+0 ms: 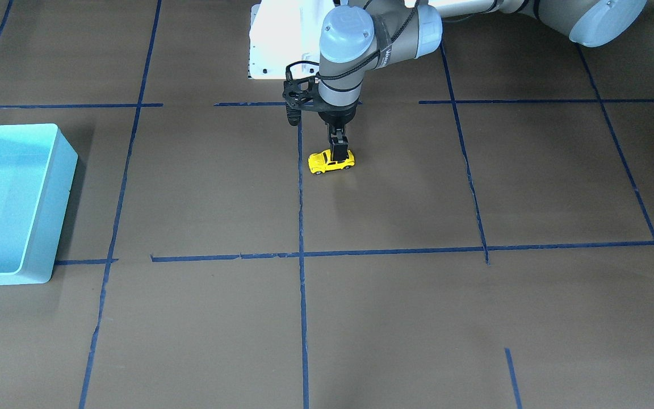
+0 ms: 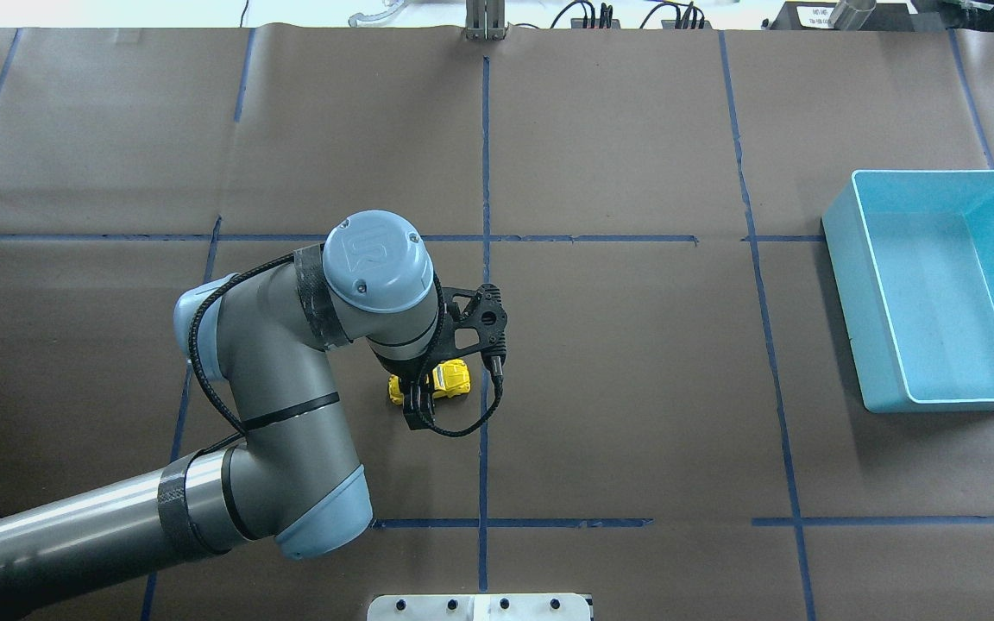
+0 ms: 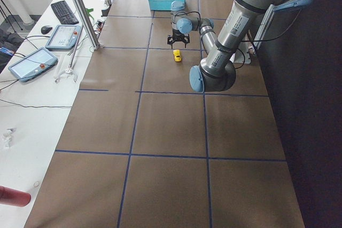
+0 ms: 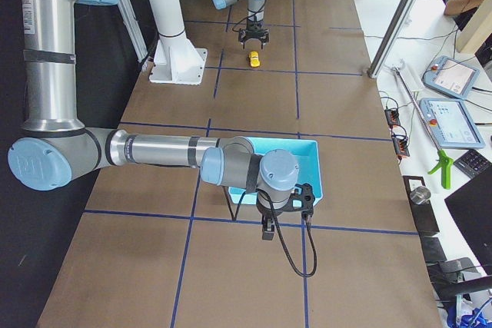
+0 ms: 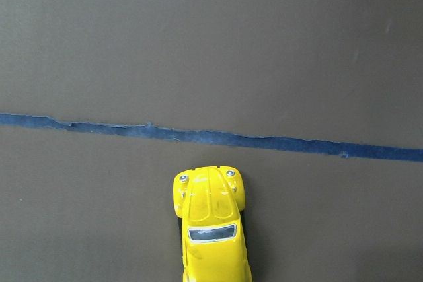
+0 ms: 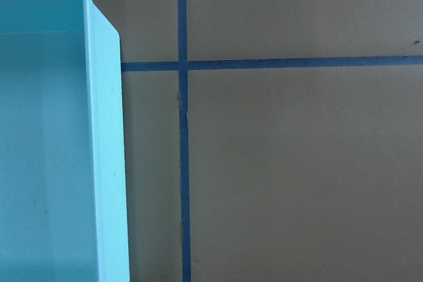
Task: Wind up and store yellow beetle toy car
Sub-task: 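Close the left gripper onto the yellow car, pressing it down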
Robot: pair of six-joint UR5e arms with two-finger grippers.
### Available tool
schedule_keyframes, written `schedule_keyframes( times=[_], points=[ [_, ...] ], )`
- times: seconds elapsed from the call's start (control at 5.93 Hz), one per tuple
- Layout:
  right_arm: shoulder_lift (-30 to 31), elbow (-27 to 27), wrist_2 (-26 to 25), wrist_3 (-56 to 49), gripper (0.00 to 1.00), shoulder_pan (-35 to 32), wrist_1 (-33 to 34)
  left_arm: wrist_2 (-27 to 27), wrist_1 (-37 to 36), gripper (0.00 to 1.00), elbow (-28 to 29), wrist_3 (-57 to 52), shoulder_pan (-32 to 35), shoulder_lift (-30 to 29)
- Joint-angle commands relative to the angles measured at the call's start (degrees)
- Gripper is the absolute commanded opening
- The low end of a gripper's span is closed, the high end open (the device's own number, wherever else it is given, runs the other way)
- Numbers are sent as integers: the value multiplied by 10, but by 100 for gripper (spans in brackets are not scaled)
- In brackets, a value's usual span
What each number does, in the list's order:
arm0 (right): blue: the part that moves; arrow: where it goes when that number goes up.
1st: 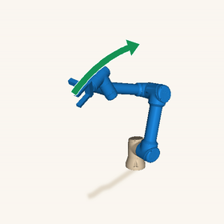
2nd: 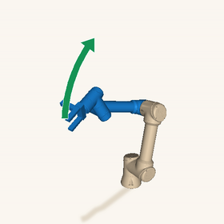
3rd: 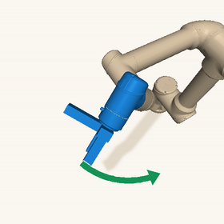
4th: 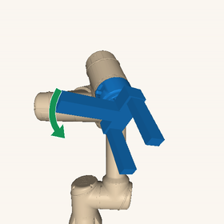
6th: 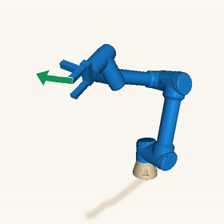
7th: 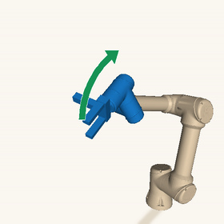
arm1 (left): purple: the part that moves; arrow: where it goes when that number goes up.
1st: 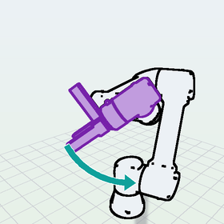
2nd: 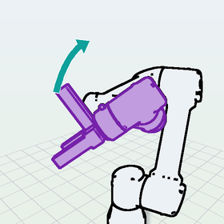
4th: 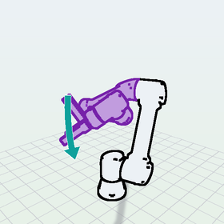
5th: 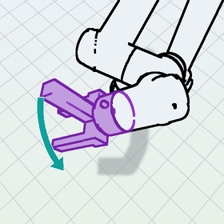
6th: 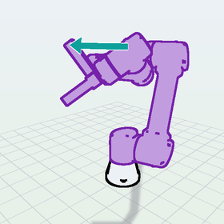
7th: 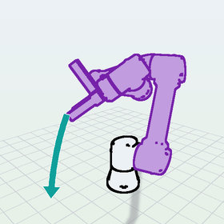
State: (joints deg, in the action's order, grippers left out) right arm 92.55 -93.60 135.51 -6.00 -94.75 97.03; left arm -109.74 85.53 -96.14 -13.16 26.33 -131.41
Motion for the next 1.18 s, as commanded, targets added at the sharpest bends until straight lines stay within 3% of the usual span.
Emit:
schedule_keyframes(
  times=[0.0,1.01],
  points=[
    [0,0,-1,0,100,0,0,22,42,100,33,29,-1,-2],
    [0,2,-1,1,100,0,0,23,80,100,92,64,-14,-25]
  ],
)
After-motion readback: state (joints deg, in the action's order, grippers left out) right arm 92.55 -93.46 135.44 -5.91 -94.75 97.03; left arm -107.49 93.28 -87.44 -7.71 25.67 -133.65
